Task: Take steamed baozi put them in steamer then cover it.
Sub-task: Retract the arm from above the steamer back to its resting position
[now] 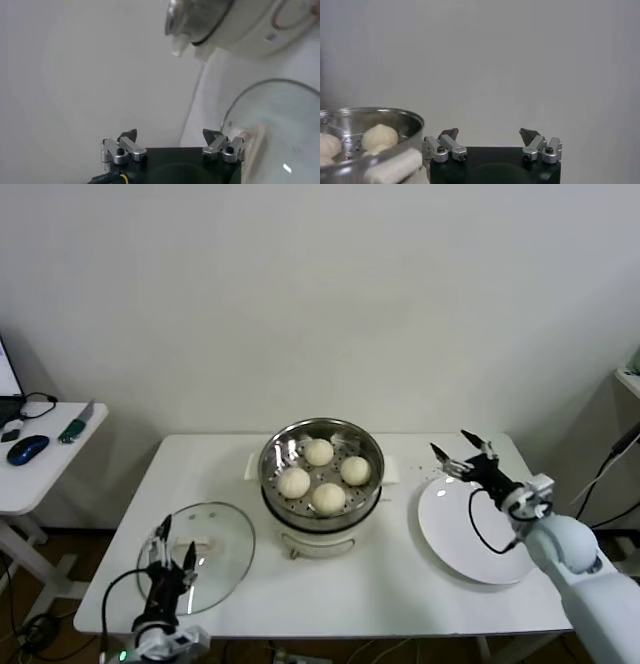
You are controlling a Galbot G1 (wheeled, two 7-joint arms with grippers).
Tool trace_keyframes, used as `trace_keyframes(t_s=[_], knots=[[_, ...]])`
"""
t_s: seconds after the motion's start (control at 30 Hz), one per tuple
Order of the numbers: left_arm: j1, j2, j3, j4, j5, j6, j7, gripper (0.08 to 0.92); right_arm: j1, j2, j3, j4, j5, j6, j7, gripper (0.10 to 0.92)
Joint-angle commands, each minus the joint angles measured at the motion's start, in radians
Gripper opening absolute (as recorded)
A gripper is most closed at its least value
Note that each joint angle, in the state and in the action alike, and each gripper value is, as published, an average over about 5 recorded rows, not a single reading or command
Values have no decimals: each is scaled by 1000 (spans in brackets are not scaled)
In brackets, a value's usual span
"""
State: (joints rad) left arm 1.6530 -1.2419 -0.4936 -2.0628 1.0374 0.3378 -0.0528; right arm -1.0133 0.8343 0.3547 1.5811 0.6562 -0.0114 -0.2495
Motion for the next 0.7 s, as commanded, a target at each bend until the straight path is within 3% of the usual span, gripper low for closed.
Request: trace_keyframes(t_s=[0.03,0.7], knots=[[-77,68,109,154,204,104,15,823,-287,158,264,29,-94,5,11,823],[-288,22,121,435,196,89,-63,823,-316,207,279,22,-130,33,-11,823]])
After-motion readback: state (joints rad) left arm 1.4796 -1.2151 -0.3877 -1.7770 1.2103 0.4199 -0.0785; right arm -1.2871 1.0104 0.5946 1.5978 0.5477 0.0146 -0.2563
